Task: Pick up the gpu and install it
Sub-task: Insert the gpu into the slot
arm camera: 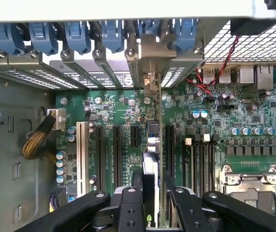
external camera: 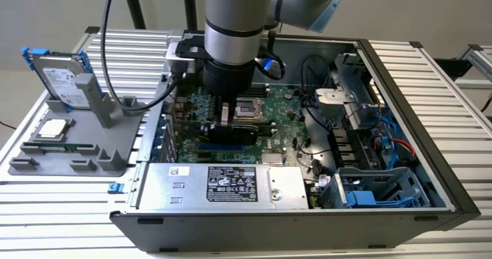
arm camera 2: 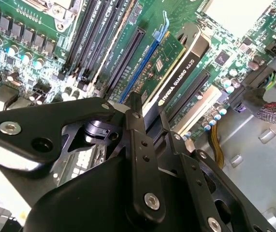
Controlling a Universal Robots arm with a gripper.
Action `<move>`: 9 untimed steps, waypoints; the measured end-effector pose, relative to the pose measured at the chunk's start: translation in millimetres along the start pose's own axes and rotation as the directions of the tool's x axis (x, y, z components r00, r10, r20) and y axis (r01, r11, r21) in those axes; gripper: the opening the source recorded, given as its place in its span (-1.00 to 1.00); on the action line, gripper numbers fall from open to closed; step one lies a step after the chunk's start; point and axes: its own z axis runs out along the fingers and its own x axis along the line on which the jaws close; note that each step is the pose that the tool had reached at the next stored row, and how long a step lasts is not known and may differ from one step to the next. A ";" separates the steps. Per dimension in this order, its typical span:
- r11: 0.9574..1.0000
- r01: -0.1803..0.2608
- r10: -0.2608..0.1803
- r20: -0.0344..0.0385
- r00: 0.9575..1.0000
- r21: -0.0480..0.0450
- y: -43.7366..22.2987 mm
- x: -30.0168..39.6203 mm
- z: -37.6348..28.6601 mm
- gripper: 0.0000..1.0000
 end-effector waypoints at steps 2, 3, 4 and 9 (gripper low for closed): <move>1.000 0.000 0.000 0.000 1.000 0.000 -0.1 0.0 1.1 -1.00; 1.000 0.000 0.000 0.000 1.000 0.000 -0.1 0.0 1.7 -1.00; 1.000 0.000 0.000 0.000 1.000 0.000 -0.2 0.0 2.2 -1.00; 1.000 0.000 0.000 0.001 1.000 0.000 0.3 0.0 -0.9 -1.00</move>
